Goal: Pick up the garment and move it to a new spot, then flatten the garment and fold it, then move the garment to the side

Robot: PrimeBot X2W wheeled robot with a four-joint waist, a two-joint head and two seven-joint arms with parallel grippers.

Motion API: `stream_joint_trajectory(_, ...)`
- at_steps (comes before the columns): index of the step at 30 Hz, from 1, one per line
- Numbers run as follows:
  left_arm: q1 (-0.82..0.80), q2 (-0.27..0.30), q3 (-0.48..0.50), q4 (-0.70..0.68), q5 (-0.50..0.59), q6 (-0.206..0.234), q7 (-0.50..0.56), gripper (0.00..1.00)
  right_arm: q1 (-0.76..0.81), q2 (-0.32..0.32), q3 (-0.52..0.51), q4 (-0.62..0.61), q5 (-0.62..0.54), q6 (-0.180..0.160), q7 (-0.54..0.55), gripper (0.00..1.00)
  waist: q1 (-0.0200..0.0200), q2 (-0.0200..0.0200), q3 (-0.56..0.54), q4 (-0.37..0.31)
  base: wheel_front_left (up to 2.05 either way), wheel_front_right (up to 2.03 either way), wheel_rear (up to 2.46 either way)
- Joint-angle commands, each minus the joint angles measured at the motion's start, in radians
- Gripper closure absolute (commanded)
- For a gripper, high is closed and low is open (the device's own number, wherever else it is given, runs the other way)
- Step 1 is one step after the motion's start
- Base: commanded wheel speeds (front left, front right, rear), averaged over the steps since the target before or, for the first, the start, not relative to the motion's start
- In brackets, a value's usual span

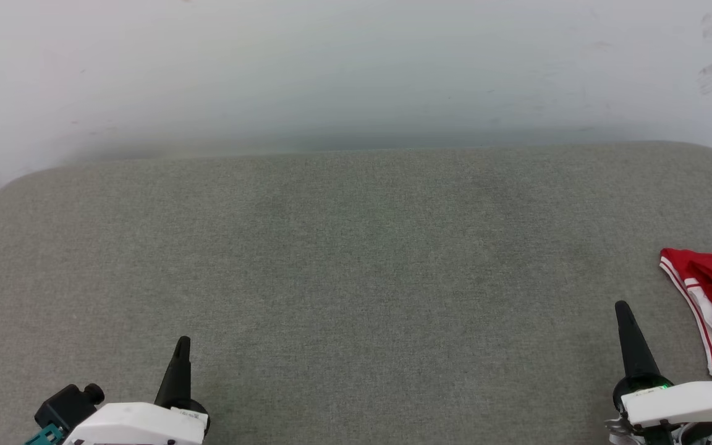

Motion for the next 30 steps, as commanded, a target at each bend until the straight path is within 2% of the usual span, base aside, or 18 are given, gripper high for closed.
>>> stream_joint_trajectory(1, -0.027, 0.005, 0.004, -0.006, -0.023, -0.007, 0.007, 1.0, -0.031, -0.008, -0.003, -0.005, 0.024, 0.0, 0.004, 1.0, 0.0, -0.0001, 0.0, 0.0, 0.0, 0.0, 0.0)
stream_joint_trajectory(30, -0.085, 0.003, 0.035, 0.038, -0.329, -0.046, 0.083, 1.0, -0.07, -0.007, -0.021, 0.032, 0.317, 0.0, 0.081, 1.0, 0.0, -0.0001, -0.003, -0.005, 0.0, 0.0, 0.0)
